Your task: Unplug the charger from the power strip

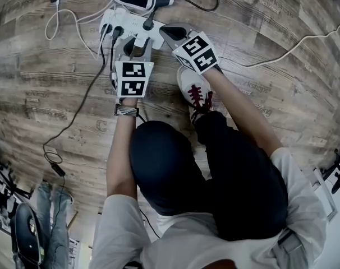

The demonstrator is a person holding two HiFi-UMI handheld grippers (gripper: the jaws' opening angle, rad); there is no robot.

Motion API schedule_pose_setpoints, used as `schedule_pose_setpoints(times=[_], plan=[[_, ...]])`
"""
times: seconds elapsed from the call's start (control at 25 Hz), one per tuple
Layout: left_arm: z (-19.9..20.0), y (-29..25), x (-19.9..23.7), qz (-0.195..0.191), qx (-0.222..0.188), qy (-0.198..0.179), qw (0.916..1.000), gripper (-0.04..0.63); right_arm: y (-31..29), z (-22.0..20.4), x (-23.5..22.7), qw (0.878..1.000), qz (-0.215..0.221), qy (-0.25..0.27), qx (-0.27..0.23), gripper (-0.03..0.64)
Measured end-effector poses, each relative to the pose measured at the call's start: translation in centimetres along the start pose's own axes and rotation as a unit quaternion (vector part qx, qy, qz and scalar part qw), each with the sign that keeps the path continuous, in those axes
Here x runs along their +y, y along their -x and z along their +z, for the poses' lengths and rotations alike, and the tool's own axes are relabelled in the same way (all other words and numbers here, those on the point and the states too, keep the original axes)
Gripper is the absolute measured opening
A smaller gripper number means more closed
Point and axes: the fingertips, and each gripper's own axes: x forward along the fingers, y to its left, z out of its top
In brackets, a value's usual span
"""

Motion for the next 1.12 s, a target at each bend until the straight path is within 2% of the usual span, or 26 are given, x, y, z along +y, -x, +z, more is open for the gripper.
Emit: schedule_pose_setpoints(times=[0.16,0.44,0.72,1.0,1.12], plan=[[0.04,0.07,0.31,-0.011,-0.008,0.028,0.9995,0.140,0.03,0.09,-0.04,1.000,0.001,-0.001,-0.004,0.002],[0.11,0.08,-0.01,-0.004,-0.001,-0.009,0.9999,0.140,0.05,0.07,0.00,1.000,0.002,0.000,-0.005,0.002],[0.03,0.12,0.13,-0.008,-0.001,0.008,0.9999,0.140,0.04,0.05,0.02,1.000,0.001,0.004,-0.006,0.002],[-0.04,0.26,0.27,-0.021,-0.010,0.051,0.9984,0.140,0.07,0.07,0.08,1.000,0.000,0.009,-0.007,0.002],[0.02,0.22,0.21,-0.020,-0.009,0.043,0.9988,0.140,0.14,0.09,0.03,1.000,0.000,0.009,-0.006,0.002]])
